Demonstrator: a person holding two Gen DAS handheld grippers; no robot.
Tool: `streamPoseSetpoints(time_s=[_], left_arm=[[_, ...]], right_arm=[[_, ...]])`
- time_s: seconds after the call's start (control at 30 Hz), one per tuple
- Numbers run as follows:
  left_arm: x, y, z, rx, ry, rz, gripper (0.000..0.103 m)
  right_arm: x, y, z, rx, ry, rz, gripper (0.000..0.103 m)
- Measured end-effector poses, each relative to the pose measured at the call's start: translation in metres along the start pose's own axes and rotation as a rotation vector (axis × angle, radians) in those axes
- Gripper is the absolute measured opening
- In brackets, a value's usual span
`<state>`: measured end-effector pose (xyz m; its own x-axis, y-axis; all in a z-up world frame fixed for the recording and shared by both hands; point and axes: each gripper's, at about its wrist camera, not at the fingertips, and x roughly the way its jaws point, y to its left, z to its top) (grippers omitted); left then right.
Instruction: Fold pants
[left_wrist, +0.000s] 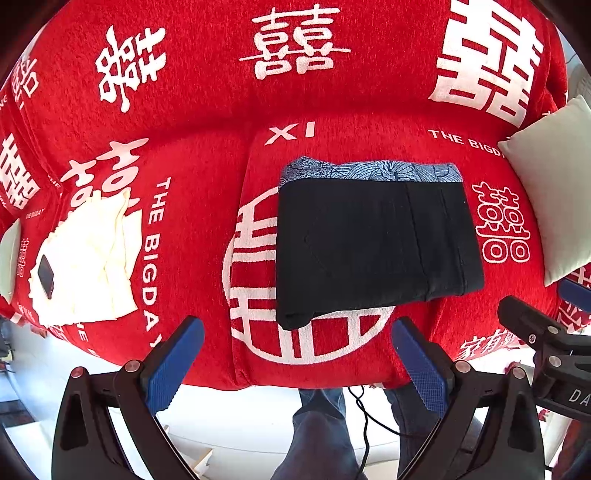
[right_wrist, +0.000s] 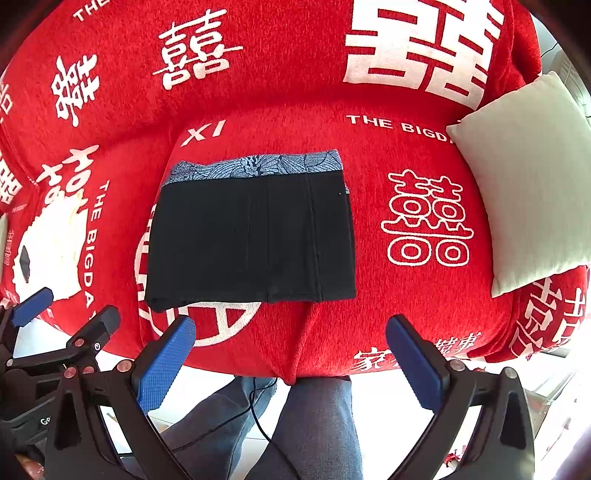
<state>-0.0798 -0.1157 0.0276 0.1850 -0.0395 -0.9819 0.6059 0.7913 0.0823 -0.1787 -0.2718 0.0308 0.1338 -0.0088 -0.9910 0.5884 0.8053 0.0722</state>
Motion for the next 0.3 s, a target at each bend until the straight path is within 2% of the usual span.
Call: streamPoseSetpoints(time_s=[0.3], left_arm=[[-0.0035,-0.0014,0.0004,0.009,-0.021,-0.010,0.102]], right_arm=[[-0.0001,-0.0007,-0.0001,0.004,0.000,0.000,0.103]])
